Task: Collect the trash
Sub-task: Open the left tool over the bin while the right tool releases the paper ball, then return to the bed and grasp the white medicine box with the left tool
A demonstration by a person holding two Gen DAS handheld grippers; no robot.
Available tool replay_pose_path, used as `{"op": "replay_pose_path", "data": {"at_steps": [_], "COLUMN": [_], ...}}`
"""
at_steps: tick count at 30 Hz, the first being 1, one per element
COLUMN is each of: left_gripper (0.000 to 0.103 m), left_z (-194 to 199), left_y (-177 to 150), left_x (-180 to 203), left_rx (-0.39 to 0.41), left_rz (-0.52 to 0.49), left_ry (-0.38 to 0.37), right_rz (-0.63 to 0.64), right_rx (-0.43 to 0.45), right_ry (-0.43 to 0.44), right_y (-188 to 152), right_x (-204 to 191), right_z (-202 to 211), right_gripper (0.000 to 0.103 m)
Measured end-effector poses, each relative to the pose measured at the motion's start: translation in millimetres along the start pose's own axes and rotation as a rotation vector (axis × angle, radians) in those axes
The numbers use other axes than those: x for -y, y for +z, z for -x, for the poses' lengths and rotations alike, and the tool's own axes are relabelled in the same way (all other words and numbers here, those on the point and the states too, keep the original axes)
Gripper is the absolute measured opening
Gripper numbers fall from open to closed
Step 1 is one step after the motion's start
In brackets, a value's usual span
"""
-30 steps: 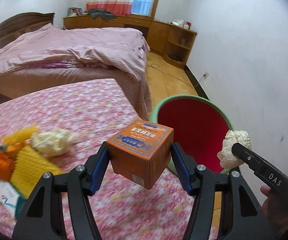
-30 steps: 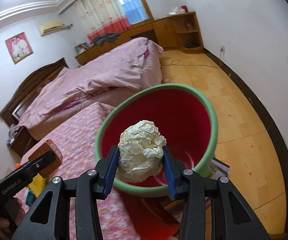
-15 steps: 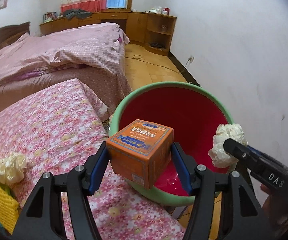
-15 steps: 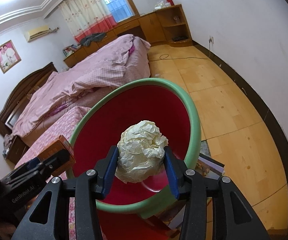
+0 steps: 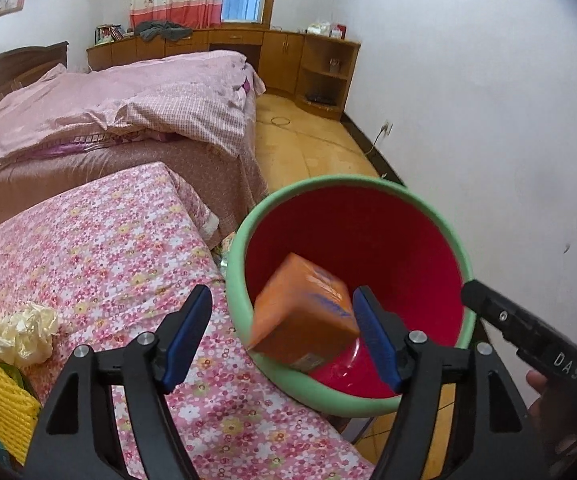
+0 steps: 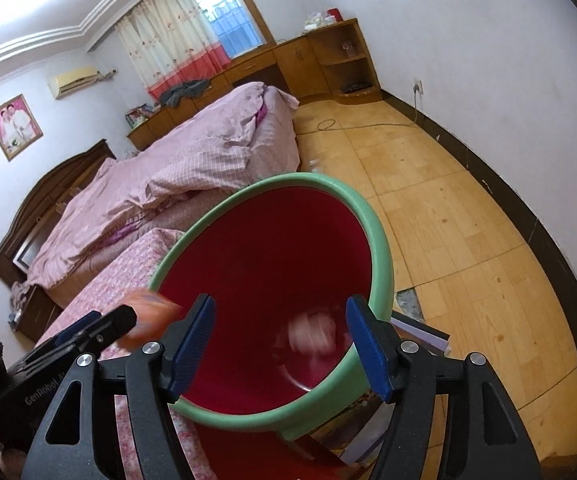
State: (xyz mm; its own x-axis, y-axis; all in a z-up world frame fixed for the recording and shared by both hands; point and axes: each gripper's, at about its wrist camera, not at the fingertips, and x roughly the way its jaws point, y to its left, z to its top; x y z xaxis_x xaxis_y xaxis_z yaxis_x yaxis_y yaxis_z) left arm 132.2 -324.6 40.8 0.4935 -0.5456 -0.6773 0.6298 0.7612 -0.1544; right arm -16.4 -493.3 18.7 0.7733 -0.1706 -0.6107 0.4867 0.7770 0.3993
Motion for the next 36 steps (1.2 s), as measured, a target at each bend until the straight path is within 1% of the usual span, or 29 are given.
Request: {"op": "replay_pose_path", "data": {"at_steps": [8,13,22,25,30,33,36], "left_gripper": [0.073,0.073,0.073,0.073,0.073,0.073,0.073], "left_z": [28.5,48.1,93.0,107.2,129.7,138.0,145.6], "left_y": [4.5,1.5,-20.5,-30.5,-46.5,-57.9,-68.8], "left_x": [-1.5,-6.1,-26.5,-36.1,-57.4,-71.1,-89.2], "left_rx": [0.044,0.053,0.07,0.067,0.078,0.079,0.077], "left_rz": [0.023,0.039,0.084,0.094,0.137,0.159,0.204], "left_ry": [-0.004,0.007,0.068,0.104,0.15,0.198,0.221], "right_rz": [0.007,-0.002,0.011,0.023,0.057,0.083,0.102], "right_rx": [0.004,0.0,-0.039,-0.056,-0.082,-0.093,-0.111], "right_ry": [0.006,0.019,0.076,0.094,0.116,0.129,0.139], "right_y": [-3.5,-9.5,-30.5,-37.6,-49.8,-55.8,-62.8], "right_x": [-7.3,-10.8,-27.3,-35.7,-53.2,-62.5,-72.6], "right_z": [16.3,25.4,32.5,33.7,36.9,39.5,39.7], "right_gripper": [0.069,0.069,0.069,0.069,0.069,0.069,0.069]}}
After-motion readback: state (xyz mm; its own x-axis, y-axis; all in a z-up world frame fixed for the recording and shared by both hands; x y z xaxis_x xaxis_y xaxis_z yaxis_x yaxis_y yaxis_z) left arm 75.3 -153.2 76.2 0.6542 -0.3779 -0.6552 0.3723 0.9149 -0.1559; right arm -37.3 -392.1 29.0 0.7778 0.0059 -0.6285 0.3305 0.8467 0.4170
